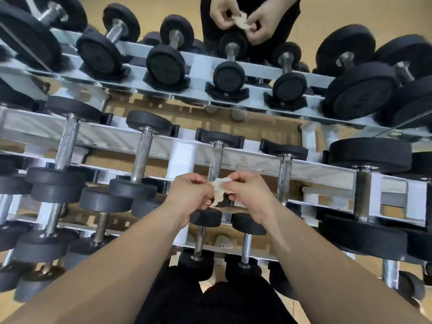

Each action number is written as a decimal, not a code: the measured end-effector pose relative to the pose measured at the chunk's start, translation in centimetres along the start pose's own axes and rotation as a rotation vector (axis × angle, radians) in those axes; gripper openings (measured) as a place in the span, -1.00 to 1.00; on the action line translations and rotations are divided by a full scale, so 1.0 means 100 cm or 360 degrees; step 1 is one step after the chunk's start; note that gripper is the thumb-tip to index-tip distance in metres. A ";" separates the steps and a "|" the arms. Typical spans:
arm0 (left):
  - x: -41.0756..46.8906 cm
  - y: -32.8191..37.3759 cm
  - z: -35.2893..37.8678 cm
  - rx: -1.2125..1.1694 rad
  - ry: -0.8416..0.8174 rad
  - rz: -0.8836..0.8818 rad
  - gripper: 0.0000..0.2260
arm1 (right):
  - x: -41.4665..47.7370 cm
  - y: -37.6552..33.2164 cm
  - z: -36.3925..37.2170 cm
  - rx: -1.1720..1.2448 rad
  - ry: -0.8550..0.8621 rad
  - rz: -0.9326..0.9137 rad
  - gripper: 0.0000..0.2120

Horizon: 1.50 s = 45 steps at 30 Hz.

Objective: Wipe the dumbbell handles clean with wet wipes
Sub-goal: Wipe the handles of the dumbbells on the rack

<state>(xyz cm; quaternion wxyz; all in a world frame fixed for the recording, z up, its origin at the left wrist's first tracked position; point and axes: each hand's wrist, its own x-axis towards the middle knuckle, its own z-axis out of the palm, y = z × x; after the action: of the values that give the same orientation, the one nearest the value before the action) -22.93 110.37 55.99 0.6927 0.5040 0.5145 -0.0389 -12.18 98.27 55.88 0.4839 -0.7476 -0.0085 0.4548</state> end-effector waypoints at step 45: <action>0.074 -0.075 0.028 0.0590 0.0956 0.0947 -0.80 | 0.118 0.012 0.002 -0.1353 0.0193 -0.1528 -0.80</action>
<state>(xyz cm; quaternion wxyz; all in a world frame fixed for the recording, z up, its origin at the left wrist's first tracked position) -21.93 108.06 45.37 0.3921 0.7342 0.5096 0.2180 -5.90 103.06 47.07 0.2948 -0.8115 -0.4941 0.1015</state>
